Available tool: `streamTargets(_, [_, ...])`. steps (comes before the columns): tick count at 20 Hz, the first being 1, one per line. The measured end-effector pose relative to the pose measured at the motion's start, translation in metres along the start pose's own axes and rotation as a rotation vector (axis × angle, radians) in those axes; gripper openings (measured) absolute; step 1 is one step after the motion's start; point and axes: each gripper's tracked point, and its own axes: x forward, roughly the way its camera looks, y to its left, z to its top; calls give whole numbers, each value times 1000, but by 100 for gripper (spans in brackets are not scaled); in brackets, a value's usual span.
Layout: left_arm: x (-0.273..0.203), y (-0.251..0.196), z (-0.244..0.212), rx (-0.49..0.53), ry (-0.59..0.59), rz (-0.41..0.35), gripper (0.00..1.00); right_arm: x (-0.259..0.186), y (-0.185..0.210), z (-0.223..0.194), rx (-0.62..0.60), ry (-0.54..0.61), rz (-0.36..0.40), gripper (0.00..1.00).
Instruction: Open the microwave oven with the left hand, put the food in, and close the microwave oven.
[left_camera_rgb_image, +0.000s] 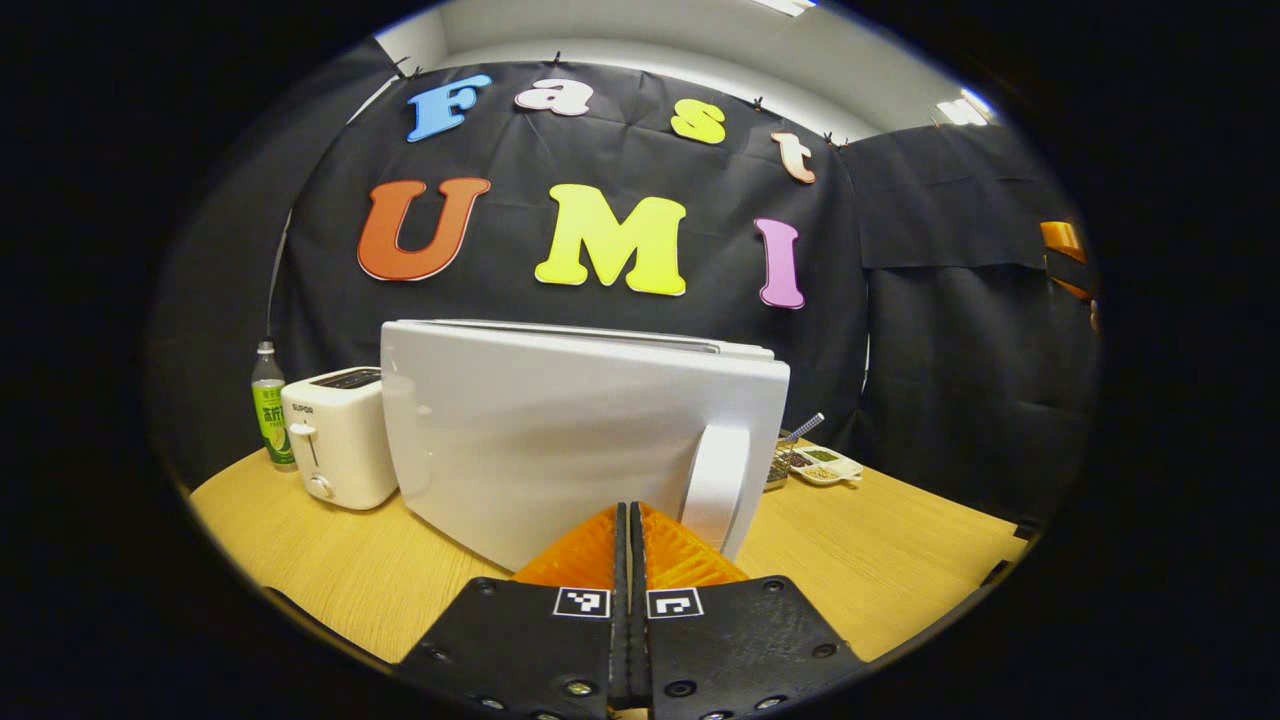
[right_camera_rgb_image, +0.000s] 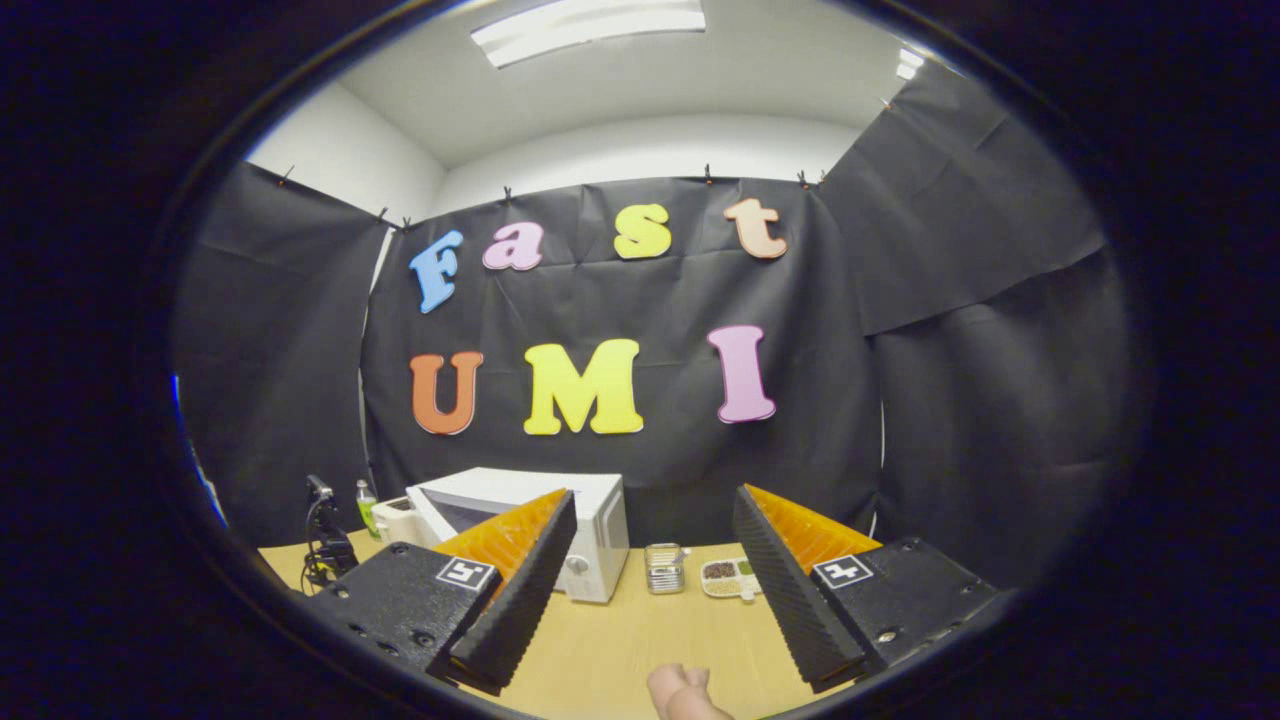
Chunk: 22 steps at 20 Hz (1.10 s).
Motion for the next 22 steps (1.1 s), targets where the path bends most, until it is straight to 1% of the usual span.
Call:
streamTargets(4, [33, -8, 0, -8, 9, 5, 0, 0, -13, -5, -11, 10, -3, 100])
streamTargets(5, [43, -10, 0, -27, 9, 4, 0, -1, -16, -6, -15, 14, -3, 91])
streamTargets(6, [52, -12, -1, -47, 15, 0, 0, -2, -19, -7, -15, 18, -5, 91])
streamTargets(7, [61, -15, -2, -65, 20, -3, 0, -2, -23, -8, -13, 21, -12, 100])
streamTargets(8, [70, -17, 0, -69, 19, -3, 0, -4, -27, -7, -9, 22, -23, 92])
streamTargets(9, [80, -18, 2, -67, 16, -2, 0, -5, -31, -6, -4, 22, -32, 100])
streamTargets(10, [89, -19, 2, -65, 18, 0, 0, -7, -32, -6, 1, 19, -36, 100])
streamTargets(11, [97, -19, 1, -57, 21, 6, 0, -9, -33, -6, 4, 18, -38, 92])
streamTargets(12, [107, -17, 2, -44, 21, 19, 0, -12, -34, -8, 6, 21, -37, 91])
streamTargets(13, [115, -18, 3, -32, 24, 27, 0, -14, -35, -9, 10, 24, -37, 91])
streamTargets(14, [122, -17, 4, -26, 25, 36, 0, -17, -38, -11, 15, 28, -41, 100])
streamTargets(15, [129, -15, 5, -30, 27, 50, 0, -19, -44, -11, 15, 29, -65, 100])
streamTargets(17, [140, -11, 10, -63, 13, 80, 0, -22, -51, -6, 1, 13, -78, 100])
streamTargets(18, [146, -12, 14, -79, 5, 87, 0, -24, -53, -6, 1, 6, -86, 91])
streamTargets(20, [158, -15, 18, -88, 14, 91, 0, -29, -55, -6, 0, 0, -88, 91])
streamTargets(21, [159, -14, 20, -78, 12, 110, 0, -31, -55, -6, 4, 2, -82, 91])
streamTargets(22, [161, -14, 20, -67, 10, 118, 0, -31, -55, -7, 9, 6, -78, 100])
